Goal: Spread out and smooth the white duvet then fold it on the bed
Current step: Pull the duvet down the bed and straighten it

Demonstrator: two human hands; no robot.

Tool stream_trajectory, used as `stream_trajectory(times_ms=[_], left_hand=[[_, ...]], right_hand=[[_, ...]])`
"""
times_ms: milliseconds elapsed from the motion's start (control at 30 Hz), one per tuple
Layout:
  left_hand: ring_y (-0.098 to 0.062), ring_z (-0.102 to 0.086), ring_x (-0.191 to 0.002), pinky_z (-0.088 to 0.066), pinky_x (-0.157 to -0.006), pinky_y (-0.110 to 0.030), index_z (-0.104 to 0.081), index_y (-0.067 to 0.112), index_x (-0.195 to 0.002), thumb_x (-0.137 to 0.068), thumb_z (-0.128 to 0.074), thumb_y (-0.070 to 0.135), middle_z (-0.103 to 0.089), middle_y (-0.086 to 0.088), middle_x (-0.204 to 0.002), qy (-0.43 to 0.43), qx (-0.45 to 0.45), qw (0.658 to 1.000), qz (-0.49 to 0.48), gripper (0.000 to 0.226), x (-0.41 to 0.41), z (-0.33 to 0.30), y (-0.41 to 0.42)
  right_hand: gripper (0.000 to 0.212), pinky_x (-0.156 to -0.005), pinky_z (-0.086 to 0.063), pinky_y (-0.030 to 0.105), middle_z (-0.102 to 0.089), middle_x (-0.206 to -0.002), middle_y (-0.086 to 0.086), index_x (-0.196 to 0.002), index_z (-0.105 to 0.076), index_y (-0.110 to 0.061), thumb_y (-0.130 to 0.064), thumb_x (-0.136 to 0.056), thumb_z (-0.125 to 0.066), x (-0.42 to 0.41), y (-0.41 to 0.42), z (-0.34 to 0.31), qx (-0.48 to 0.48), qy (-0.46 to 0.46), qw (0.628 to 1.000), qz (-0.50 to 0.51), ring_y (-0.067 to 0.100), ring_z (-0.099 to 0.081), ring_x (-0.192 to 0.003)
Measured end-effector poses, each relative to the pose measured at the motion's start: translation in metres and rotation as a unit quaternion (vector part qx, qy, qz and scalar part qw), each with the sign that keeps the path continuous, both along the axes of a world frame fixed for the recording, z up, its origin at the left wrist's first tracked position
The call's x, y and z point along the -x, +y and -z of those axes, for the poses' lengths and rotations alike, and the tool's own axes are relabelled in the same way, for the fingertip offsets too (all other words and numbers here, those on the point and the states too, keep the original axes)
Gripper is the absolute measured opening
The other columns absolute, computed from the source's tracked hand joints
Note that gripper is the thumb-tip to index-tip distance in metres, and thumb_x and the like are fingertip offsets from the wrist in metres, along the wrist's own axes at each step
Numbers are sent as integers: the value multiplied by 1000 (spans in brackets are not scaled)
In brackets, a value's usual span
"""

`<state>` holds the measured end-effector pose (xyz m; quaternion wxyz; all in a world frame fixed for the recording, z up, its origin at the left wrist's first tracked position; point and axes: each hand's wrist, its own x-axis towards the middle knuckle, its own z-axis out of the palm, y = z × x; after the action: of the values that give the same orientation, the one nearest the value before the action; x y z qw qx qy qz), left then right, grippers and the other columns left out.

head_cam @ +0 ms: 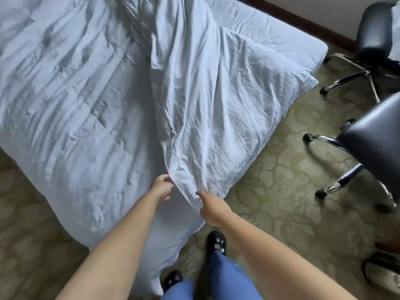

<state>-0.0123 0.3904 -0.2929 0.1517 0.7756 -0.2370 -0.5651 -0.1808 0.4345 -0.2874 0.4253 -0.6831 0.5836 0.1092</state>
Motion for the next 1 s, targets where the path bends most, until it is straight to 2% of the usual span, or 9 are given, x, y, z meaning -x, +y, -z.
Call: stream_trajectory(times_ms=[67,100,167,233,333,400,633,800,1000], left_hand=[[-19,-51,-92,-42,-83,-31,-49,19,-130,-93,-45,5,-57,-5,-100,2,4,1000,23,39,-9,-5,-1],[-20,-53,-96,-43,-82,-30,-48,18,-132,-93,-46,6,-58,-7,-107,-1,8,999,36,41,-15,-8,-1],[-24,-54,-113,-46,-87,-32,-47,19,-136,-92,-46,7,-55,-8,-127,-24,27,996,78,45,-30,-14,0],[-28,-50,-124,-45,-98,-35,-44,18,-140,-91,-45,8,-49,-10,-139,-76,61,982,159,49,-50,-20,3],[-25,-44,-130,-41,-103,-33,-37,21,-145,-94,-41,14,-40,-7,-148,-183,109,926,312,52,-95,-37,10],[-24,-40,-133,-38,-105,-34,-36,22,-145,-95,-41,16,-38,-4,-150,-221,144,891,371,51,-130,-50,18],[-20,-34,-136,-36,-106,-37,-36,23,-145,-93,-40,13,-35,2,-150,-249,225,800,497,52,-243,-95,43],[-22,-22,-141,-28,-111,-39,-33,21,-145,-94,-46,20,-26,-4,-154,-324,268,700,577,52,-298,-109,44],[-22,-20,-142,-23,-112,-40,-34,21,-144,-94,-49,26,-24,-5,-155,-340,284,664,603,53,-332,-107,7]], right_hand=[[59,-80,-48,36,-38,-146,4,-147,-28,-21,-6,-92,-39,-9,-5,-6,25,3,1000,12,29,-50,-120],[57,-83,-47,37,-37,-147,3,-147,-28,-21,-9,-93,-41,-14,-7,-9,42,4,999,15,29,-48,-123],[53,-90,-45,37,-38,-145,2,-144,-32,-19,-18,-92,-47,-27,-9,-13,85,12,996,9,28,-43,-127],[53,-97,-41,36,-39,-144,3,-141,-35,-17,-25,-91,-52,-46,-8,-16,120,27,992,0,26,-40,-130],[61,-104,-35,34,-37,-145,5,-143,-32,-16,-30,-89,-55,-88,-2,-24,154,47,987,-3,26,-36,-133],[65,-107,-31,33,-33,-148,5,-145,-29,-15,-32,-89,-56,-123,5,-35,174,60,983,1,24,-33,-136],[64,-111,-24,32,-35,-147,1,-145,-29,-18,-38,-90,-56,-248,44,-80,248,93,963,52,19,-29,-139],[68,-115,-19,31,-30,-151,2,-146,-27,-20,-41,-89,-57,-301,46,-102,279,115,952,50,19,-22,-142],[65,-116,-16,32,-29,-152,4,-145,-29,-19,-38,-89,-57,-333,16,-99,284,135,946,73,20,-21,-143]])
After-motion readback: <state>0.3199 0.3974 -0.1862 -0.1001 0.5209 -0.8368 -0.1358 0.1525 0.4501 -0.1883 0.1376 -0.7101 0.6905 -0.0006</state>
